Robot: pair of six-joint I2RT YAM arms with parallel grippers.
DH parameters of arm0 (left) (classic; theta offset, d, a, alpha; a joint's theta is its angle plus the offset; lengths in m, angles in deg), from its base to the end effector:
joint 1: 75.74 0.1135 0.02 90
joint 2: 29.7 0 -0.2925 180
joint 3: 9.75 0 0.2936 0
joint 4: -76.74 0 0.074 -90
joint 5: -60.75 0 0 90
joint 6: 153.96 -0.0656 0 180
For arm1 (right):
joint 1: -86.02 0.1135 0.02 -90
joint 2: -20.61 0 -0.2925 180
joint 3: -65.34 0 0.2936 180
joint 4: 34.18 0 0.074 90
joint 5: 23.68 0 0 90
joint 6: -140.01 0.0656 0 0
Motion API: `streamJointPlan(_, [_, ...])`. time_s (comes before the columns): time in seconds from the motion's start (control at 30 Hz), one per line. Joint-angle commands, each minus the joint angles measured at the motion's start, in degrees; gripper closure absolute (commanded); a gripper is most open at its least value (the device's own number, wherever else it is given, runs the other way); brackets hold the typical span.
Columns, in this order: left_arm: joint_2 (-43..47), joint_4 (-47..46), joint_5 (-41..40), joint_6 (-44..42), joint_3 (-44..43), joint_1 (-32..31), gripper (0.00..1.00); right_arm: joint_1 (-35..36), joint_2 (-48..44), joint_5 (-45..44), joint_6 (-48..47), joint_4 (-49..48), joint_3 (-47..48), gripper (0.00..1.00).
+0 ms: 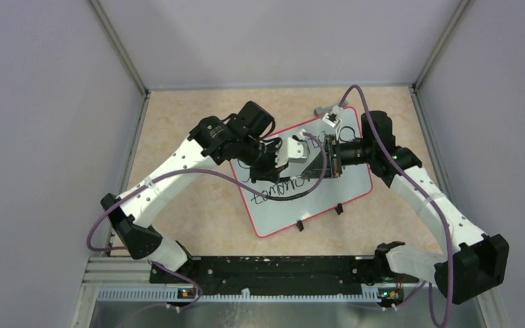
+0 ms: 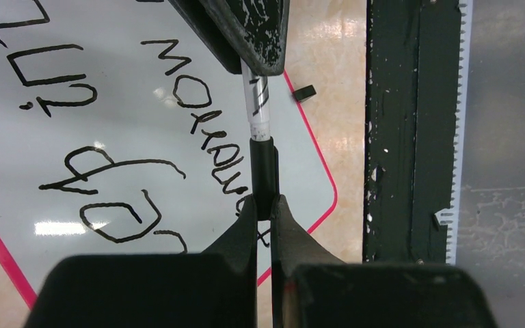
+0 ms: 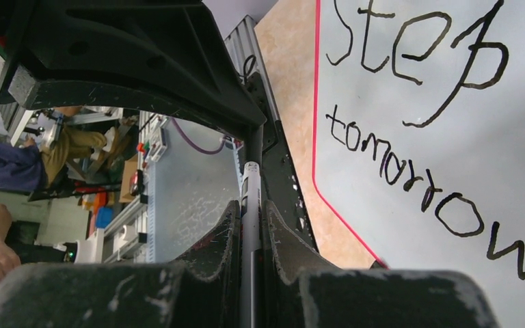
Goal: Write a sentence on the whiteboard
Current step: Insert the whiteboard marker without the cap into the pen cap, then pass from the right arm to the left
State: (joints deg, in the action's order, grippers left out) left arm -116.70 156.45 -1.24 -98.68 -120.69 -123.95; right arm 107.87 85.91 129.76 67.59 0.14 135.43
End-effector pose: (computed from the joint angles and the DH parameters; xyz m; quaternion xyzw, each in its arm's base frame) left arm 0.2084 -0.2794 0.4157 0.6674 0.6477 -0.2632 0.2564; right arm 0.2383 0.1588 0.3528 -0.2919 0.7245 0.5721 0.2500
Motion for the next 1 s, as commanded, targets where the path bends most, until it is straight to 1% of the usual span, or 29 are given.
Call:
streamJointPlan(0.0, [-1.44, -4.56, 4.78, 3.83, -3.70, -0.40, 1.00, 0.78, 0.27, -1.76, 0.24, -5.55, 0.88, 1.00])
streamJointPlan(0.1, [-3.65, -6.42, 6.04, 5.80, -5.95, -0.49, 1.00, 1.31, 0.61, -2.14, 1.91, -9.09, -0.77, 1.00])
streamJointPlan(0.3, [-7.69, -9.89, 9.65, 10.16, -11.02, -0.51, 1.00, 1.98, 1.84, -1.63, 3.66, -12.81, -2.58, 1.00])
streamJointPlan(0.33, [-7.68, -10.71, 9.89, 10.78, -11.13, -0.45, 1.00, 1.98, 1.89, -1.22, 3.78, -13.14, -2.59, 1.00])
streamJointPlan(0.4, [-6.99, -12.57, 7.86, 13.33, -10.70, -0.17, 1.00, 1.71, 1.63, -0.87, 3.95, -13.15, -2.36, 1.00])
streamJointPlan(0.43, [-6.39, -13.45, 7.81, 13.77, -10.10, 0.40, 0.98, 1.20, 1.45, -0.68, 4.00, -13.17, -2.18, 1.00])
streamJointPlan(0.53, [-4.16, -14.93, 11.62, 13.89, -8.43, 3.01, 0.93, -1.28, 1.00, 0.82, 6.01, -15.16, -2.41, 1.00])
streamJointPlan(0.57, [-3.35, -15.71, 13.58, 14.41, -7.70, 4.02, 0.90, -1.80, 0.70, 1.14, 7.00, -16.06, -2.53, 1.00])
streamJointPlan(0.67, [-0.67, -19.64, 21.06, 17.17, -5.53, 9.01, 0.66, -2.51, 0.59, 1.97, 9.79, -19.13, -2.79, 1.00])
streamJointPlan(0.73, [0.98, -23.52, 27.44, 20.58, -3.83, 12.97, 0.49, -3.09, 0.62, 2.63, 12.42, -21.72, -2.93, 1.00])
streamJointPlan(0.77, [1.85, -25.76, 30.67, 22.31, -2.69, 15.09, 0.42, -3.56, 0.63, 3.10, 13.80, -23.52, -2.74, 1.00])
streamJointPlan(0.8, [2.76, -27.52, 32.73, 23.69, -1.58, 16.75, 0.37, -4.08, 0.56, 3.48, 14.61, -24.36, -2.46, 1.00])
streamJointPlan(0.87, [4.50, -28.45, 33.00, 23.50, 0.20, 18.20, 0.33, -4.57, 0.37, 3.94, 14.77, -24.04, -1.28, 1.00])
streamJointPlan(0.97, [6.24, -26.13, 32.01, 21.56, 2.13, 18.33, 0.28, -4.78, -0.07, 5.01, 15.05, -23.67, -0.19, 1.00])
